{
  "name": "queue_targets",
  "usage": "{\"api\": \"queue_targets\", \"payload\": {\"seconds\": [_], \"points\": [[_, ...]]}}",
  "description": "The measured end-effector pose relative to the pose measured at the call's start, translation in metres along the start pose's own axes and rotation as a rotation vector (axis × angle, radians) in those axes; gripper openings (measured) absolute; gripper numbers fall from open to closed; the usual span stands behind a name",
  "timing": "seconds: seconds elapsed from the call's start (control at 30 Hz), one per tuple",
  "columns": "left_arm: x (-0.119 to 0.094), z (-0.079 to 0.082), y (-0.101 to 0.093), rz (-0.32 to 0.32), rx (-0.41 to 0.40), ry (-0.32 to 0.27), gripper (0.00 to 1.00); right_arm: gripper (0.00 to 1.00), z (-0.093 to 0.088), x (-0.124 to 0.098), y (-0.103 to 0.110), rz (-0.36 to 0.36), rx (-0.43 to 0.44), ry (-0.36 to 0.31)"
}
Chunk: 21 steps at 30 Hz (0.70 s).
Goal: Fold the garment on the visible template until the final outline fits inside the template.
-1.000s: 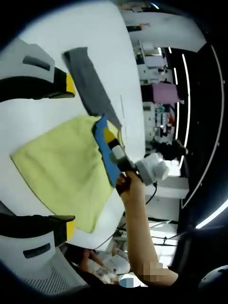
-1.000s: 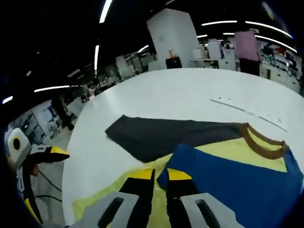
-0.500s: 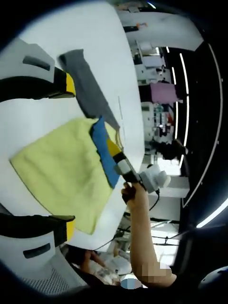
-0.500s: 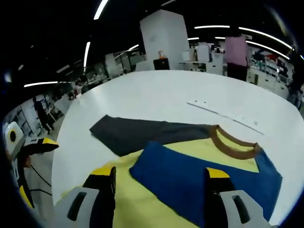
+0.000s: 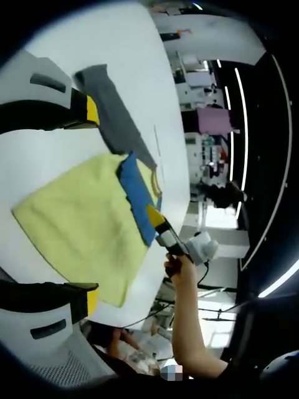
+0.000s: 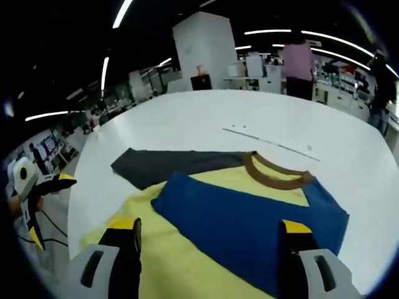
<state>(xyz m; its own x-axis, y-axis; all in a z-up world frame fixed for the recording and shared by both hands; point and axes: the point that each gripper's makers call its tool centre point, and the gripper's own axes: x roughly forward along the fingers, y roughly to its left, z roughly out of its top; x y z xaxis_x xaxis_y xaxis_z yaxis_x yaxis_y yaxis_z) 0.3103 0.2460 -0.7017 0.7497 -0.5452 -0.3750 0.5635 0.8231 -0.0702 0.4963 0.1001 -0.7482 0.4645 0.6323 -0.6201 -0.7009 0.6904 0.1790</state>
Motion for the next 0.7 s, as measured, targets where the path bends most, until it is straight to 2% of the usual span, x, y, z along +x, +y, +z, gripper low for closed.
{"api": "queue_targets", "payload": {"seconds": [0.7], "points": [[0.007, 0.002, -0.008, -0.014, 0.008, 0.004, 0.99, 0.8, -0.043, -0.056, -0.065, -0.116, 0.04, 0.004]]}}
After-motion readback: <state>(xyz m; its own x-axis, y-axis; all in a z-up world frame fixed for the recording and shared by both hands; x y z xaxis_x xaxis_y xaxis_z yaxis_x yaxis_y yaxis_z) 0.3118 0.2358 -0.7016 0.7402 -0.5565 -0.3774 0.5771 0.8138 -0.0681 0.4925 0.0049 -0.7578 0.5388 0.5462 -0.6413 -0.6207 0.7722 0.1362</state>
